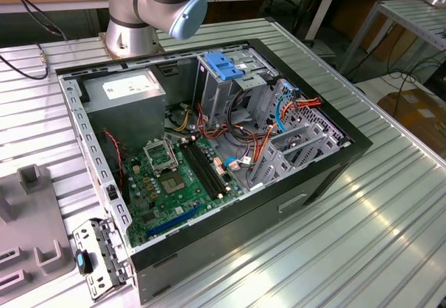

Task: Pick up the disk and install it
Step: 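Pick up the disk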

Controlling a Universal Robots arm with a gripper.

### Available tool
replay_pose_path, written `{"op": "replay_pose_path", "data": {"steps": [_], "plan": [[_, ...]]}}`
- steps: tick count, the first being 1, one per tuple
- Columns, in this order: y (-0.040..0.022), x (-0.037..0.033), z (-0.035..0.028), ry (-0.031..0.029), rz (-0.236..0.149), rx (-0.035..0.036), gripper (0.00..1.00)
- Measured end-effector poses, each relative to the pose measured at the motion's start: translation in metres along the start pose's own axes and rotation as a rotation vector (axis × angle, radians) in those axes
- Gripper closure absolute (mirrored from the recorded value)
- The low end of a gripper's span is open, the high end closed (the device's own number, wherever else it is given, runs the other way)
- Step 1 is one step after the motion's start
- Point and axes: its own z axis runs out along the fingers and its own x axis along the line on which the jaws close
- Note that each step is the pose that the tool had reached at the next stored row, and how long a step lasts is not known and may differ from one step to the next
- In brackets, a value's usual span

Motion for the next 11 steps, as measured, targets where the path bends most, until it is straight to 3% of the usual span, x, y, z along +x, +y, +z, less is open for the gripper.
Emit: {"op": "replay_pose_path", "data": {"steps": [2, 11], "plan": [[0.0000, 0.0000, 0.0000, 0.0000, 0.000, 0.0000, 0.44], [0.0000, 0.0000, 0.0001, 0.0000, 0.000, 0.0000, 0.44]]}}
